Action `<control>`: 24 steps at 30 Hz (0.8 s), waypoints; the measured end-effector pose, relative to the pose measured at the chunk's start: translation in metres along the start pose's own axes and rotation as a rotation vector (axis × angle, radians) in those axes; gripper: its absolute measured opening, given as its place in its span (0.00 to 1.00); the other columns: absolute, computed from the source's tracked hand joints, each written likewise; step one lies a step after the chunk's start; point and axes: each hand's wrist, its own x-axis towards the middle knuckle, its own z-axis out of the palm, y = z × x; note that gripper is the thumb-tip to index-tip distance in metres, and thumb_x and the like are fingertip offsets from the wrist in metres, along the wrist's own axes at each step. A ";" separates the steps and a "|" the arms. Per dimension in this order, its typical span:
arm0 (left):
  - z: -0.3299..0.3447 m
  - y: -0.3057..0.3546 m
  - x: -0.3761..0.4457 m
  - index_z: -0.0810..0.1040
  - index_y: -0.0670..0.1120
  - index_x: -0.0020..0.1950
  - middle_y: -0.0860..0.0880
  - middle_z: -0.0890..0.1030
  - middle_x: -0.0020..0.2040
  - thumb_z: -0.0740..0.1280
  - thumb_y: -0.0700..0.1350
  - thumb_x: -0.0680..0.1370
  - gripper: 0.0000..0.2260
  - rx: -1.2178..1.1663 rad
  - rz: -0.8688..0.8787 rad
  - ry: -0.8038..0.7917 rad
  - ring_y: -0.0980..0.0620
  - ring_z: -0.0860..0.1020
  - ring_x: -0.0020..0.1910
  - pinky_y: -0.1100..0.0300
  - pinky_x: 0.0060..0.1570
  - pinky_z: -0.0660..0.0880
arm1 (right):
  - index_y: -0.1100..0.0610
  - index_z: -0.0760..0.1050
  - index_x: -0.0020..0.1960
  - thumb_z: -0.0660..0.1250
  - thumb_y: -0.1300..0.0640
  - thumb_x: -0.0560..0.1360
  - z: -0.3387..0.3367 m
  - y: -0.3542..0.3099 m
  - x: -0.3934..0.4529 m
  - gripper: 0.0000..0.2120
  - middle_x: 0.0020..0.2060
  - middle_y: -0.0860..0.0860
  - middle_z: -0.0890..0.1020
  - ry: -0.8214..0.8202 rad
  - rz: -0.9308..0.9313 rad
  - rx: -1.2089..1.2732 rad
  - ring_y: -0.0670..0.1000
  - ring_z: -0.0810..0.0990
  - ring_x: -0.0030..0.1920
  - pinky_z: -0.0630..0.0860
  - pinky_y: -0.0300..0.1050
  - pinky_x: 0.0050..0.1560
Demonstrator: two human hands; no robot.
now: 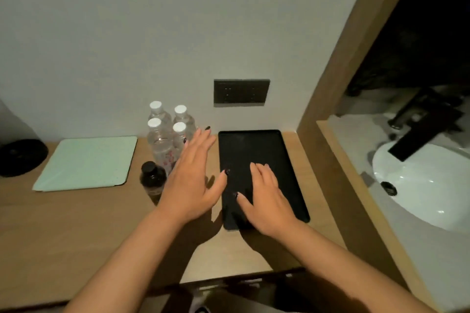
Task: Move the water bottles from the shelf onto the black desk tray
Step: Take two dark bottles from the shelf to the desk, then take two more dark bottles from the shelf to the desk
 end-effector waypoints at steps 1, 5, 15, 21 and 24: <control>0.006 0.016 -0.002 0.55 0.51 0.77 0.54 0.54 0.79 0.65 0.53 0.77 0.32 0.005 0.036 -0.022 0.59 0.46 0.77 0.52 0.76 0.50 | 0.53 0.43 0.78 0.60 0.45 0.78 -0.010 0.011 -0.012 0.37 0.78 0.49 0.46 0.020 -0.001 -0.017 0.49 0.40 0.77 0.53 0.49 0.74; 0.035 0.079 -0.015 0.53 0.51 0.78 0.58 0.52 0.77 0.64 0.53 0.78 0.31 -0.010 0.111 -0.104 0.62 0.43 0.76 0.59 0.75 0.45 | 0.52 0.42 0.78 0.59 0.44 0.79 -0.051 0.061 -0.068 0.37 0.78 0.49 0.44 0.092 0.014 -0.077 0.49 0.40 0.77 0.50 0.48 0.75; 0.133 0.270 -0.068 0.56 0.51 0.77 0.52 0.56 0.79 0.62 0.55 0.78 0.29 -0.056 0.344 -0.254 0.56 0.45 0.78 0.55 0.75 0.42 | 0.55 0.39 0.78 0.53 0.43 0.80 -0.161 0.211 -0.249 0.36 0.78 0.55 0.40 0.181 0.152 -0.398 0.55 0.37 0.77 0.42 0.51 0.77; 0.189 0.375 -0.085 0.55 0.51 0.77 0.53 0.49 0.79 0.59 0.56 0.80 0.28 -0.085 0.521 -0.362 0.58 0.40 0.76 0.59 0.72 0.41 | 0.55 0.39 0.78 0.56 0.43 0.79 -0.213 0.274 -0.345 0.37 0.78 0.53 0.42 0.289 0.347 -0.428 0.53 0.39 0.77 0.39 0.47 0.73; 0.207 0.415 -0.086 0.55 0.49 0.78 0.52 0.50 0.80 0.58 0.55 0.80 0.28 -0.142 0.537 -0.475 0.56 0.42 0.78 0.59 0.72 0.45 | 0.56 0.41 0.78 0.57 0.43 0.79 -0.234 0.296 -0.379 0.37 0.78 0.53 0.45 0.357 0.439 -0.419 0.53 0.42 0.78 0.45 0.48 0.75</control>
